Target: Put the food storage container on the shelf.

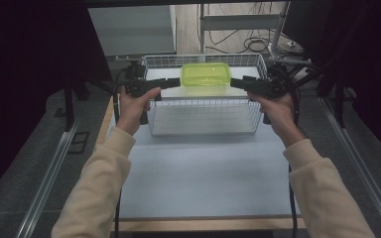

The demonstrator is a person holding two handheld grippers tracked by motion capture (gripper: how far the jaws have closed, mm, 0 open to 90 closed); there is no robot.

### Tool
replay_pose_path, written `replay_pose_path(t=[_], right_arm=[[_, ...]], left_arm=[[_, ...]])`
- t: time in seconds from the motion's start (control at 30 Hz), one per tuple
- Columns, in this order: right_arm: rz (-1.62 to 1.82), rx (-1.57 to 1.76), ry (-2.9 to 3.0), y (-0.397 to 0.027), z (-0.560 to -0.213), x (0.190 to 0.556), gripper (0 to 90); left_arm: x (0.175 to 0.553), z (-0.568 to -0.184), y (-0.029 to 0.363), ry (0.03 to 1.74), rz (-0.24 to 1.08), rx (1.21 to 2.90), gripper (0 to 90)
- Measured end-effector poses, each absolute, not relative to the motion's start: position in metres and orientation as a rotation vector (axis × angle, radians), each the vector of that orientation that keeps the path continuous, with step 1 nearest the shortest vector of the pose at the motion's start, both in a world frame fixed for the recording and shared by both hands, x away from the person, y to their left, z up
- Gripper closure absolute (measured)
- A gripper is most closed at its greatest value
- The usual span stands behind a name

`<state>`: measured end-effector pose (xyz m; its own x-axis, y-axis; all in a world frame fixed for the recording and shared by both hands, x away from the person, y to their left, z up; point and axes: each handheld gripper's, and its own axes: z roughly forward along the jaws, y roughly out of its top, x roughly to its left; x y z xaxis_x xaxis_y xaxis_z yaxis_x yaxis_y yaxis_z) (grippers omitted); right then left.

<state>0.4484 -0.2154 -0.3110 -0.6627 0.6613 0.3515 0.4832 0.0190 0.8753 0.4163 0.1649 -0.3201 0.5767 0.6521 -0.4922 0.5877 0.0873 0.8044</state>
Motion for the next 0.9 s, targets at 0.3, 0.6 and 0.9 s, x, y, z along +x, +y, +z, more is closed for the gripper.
replay_pose_path(t=[0.3, 0.6, 0.9], right_arm=[[1.697, 1.069, 2.208, -0.234, -0.350, 0.388, 28.7], [1.660, 1.014, 2.262, -0.253, -0.400, 0.345, 26.1], [1.559, 1.019, 2.329, -0.263, -0.446, 0.324, 25.5]], left_arm=[[0.346, -0.354, 0.165, 0.997, 0.117, 1.643, 21.2], [0.302, -0.411, 0.171, 1.003, 0.093, 1.683, 21.0], [0.287, -0.459, 0.172, 1.049, 0.078, 1.778, 20.9]])
